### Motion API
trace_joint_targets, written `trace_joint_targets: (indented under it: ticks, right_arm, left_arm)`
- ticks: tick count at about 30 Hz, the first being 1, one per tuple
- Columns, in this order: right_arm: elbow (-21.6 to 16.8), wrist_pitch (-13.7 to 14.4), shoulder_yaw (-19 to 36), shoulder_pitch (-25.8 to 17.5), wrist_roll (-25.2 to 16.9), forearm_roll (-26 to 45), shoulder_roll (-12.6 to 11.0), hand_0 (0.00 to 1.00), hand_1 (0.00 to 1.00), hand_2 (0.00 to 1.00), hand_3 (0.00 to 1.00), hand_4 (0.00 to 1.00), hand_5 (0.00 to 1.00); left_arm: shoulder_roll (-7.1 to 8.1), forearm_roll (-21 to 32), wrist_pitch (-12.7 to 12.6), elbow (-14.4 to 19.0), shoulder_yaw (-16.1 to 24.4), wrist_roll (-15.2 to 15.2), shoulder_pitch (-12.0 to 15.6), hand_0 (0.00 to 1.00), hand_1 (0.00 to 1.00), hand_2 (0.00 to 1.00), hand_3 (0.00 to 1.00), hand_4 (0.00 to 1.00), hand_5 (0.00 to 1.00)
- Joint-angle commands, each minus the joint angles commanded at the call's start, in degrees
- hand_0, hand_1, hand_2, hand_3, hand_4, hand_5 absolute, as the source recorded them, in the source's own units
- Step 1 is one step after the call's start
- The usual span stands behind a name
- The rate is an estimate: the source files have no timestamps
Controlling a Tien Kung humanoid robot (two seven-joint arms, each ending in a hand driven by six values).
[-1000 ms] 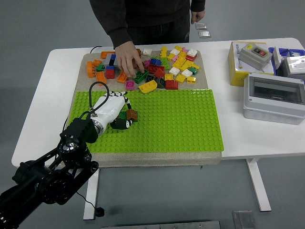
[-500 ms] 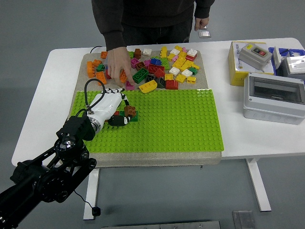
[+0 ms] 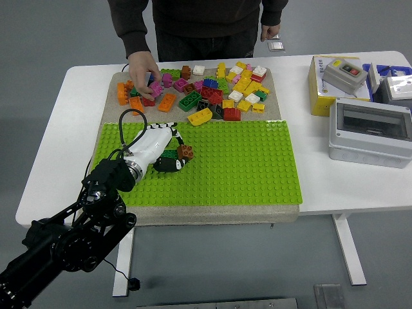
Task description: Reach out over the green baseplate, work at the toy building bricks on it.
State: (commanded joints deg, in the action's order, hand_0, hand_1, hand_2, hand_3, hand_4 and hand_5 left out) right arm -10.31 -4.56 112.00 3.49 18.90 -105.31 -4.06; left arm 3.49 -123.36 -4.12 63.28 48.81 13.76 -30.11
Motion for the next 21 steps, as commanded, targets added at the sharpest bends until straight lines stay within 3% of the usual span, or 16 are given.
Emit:
trace_joint_targets:
  ticks: [9,21]
  right_arm:
    - [0.0,0.0,-0.1,0.2,-0.1,0.1,0.0,0.695,0.621,0.609,0.702,0.338,0.893]
    - [0.0,-0.1,0.0,0.2,-0.2,0.1,-0.1,0.694,0.622,0.608,0.702,0.340,0.892]
  left_arm:
    - [-0.45,0.5,-0.8,-2.6,0.7,-0.9,-0.3,0.998,0.951,0.963,0.571,0.653,0.255]
    - [-0.07,0.0,0.2,-3.6,1.1,-1.0,-0.4,0.998,0.950,0.963,0.598,0.656,0.258]
